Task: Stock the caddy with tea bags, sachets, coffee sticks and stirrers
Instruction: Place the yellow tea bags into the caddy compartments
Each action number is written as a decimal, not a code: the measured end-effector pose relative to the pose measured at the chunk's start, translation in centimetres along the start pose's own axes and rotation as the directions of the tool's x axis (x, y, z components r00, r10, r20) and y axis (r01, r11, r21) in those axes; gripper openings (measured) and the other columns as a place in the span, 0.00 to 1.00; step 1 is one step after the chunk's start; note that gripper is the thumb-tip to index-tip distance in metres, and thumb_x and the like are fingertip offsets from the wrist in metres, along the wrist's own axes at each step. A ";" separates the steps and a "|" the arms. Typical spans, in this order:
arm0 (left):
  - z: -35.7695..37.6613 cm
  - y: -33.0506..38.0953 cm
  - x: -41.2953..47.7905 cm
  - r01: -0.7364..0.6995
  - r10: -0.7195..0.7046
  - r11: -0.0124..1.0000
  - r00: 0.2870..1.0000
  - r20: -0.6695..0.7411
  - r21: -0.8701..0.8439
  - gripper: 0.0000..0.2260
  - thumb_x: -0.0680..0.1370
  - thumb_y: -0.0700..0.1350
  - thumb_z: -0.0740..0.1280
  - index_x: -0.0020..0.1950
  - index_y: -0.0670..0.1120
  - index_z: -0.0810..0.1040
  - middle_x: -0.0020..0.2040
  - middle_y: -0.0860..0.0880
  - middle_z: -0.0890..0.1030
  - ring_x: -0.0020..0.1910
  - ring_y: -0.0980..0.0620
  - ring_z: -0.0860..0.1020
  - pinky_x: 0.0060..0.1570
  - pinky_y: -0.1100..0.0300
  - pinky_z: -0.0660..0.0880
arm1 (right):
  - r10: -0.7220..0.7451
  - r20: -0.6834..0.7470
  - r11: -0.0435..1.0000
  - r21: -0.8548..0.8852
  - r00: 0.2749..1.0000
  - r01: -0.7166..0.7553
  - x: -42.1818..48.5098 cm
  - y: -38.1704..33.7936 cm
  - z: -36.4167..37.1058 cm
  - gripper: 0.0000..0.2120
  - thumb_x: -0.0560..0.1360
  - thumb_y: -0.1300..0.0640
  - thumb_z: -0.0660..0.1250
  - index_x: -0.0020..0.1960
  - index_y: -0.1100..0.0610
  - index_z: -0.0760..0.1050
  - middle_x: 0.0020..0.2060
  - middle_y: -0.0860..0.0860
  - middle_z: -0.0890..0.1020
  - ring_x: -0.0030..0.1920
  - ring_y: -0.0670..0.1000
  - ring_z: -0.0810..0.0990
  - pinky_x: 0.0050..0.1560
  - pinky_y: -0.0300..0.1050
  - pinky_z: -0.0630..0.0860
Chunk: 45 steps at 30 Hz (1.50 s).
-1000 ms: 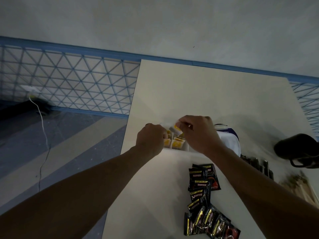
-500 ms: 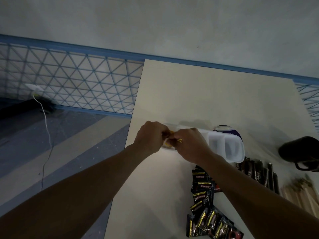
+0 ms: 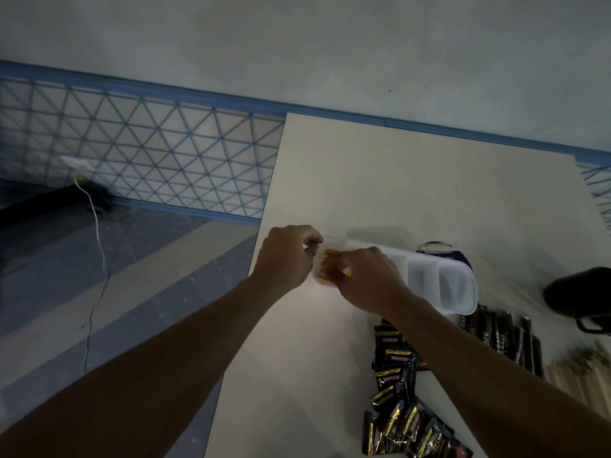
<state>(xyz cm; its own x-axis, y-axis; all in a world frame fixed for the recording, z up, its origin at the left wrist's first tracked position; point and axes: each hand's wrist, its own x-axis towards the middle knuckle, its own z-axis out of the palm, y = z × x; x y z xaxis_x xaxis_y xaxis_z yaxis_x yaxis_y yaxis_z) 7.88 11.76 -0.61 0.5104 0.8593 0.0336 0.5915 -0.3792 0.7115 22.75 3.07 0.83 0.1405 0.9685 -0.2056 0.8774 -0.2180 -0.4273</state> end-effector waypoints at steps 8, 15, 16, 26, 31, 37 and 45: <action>-0.3 -0.2 -0.7 -0.026 0.027 1.000 0.999 0.039 -0.006 0.06 0.77 0.41 0.70 0.52 0.47 0.84 0.47 0.51 0.86 0.46 0.55 0.82 0.50 0.58 0.80 | 0.057 -0.039 0.998 -0.033 0.998 -0.059 0.5 0.3 -1.5 0.10 0.76 0.55 0.68 0.54 0.47 0.84 0.48 0.46 0.84 0.47 0.51 0.81 0.41 0.41 0.68; -0.1 -0.4 -1.0 0.001 0.001 1.000 0.995 0.101 -0.013 0.05 0.76 0.43 0.71 0.50 0.49 0.85 0.46 0.52 0.86 0.45 0.56 0.82 0.49 0.55 0.81 | 0.067 0.007 0.983 -0.170 0.998 -0.065 1.6 -0.1 -0.3 0.09 0.73 0.50 0.71 0.52 0.49 0.84 0.46 0.49 0.80 0.44 0.53 0.80 0.43 0.45 0.75; -0.1 -0.5 -1.0 0.005 -0.003 1.000 0.995 0.104 -0.013 0.05 0.76 0.43 0.71 0.50 0.50 0.85 0.46 0.53 0.86 0.44 0.56 0.82 0.49 0.54 0.81 | 0.070 0.020 0.977 -0.204 0.997 -0.065 1.8 -0.1 -0.1 0.09 0.72 0.49 0.71 0.52 0.49 0.83 0.45 0.49 0.79 0.44 0.53 0.80 0.43 0.45 0.75; 0.0 -0.7 -0.9 0.029 -0.028 1.000 0.996 0.089 -0.002 0.05 0.75 0.42 0.71 0.48 0.50 0.85 0.45 0.53 0.86 0.44 0.56 0.82 0.49 0.55 0.80 | 0.030 -0.041 0.972 -0.231 0.999 -0.039 1.7 -0.3 -1.2 0.08 0.74 0.49 0.69 0.50 0.50 0.83 0.46 0.48 0.79 0.45 0.53 0.79 0.43 0.44 0.73; 0.0 -0.5 -0.9 0.034 -0.033 0.999 0.995 0.089 -0.010 0.05 0.75 0.41 0.71 0.48 0.49 0.85 0.45 0.52 0.85 0.44 0.55 0.82 0.48 0.54 0.80 | 0.019 -0.088 0.979 -0.202 0.996 -0.037 1.4 -0.2 -1.1 0.08 0.74 0.49 0.70 0.48 0.50 0.83 0.44 0.47 0.78 0.42 0.52 0.79 0.42 0.45 0.74; -0.2 -0.3 -0.9 0.037 -0.036 0.999 0.995 0.094 -0.007 0.05 0.75 0.42 0.70 0.48 0.49 0.85 0.45 0.52 0.85 0.45 0.55 0.82 0.49 0.54 0.80 | 0.016 -0.078 0.984 -0.178 0.997 -0.030 1.2 0.3 -0.7 0.07 0.75 0.49 0.70 0.50 0.47 0.84 0.44 0.46 0.80 0.43 0.51 0.79 0.41 0.43 0.71; -0.7 0.1 -0.9 0.030 -0.028 0.999 0.997 0.066 -0.023 0.05 0.75 0.41 0.72 0.49 0.47 0.85 0.45 0.51 0.85 0.45 0.55 0.82 0.50 0.56 0.79 | 0.018 -0.094 0.996 -0.082 0.995 -0.025 0.8 0.6 -1.3 0.09 0.71 0.49 0.72 0.51 0.48 0.82 0.40 0.43 0.79 0.41 0.47 0.78 0.39 0.42 0.71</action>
<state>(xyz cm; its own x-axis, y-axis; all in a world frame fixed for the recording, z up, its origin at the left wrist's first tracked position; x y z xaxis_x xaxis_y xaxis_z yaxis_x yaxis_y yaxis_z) 7.07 11.22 -0.11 0.5336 0.8451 -0.0325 0.5919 -0.3457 0.7282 23.97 3.89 1.55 0.1986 0.9715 -0.1291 0.9081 -0.2320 -0.3487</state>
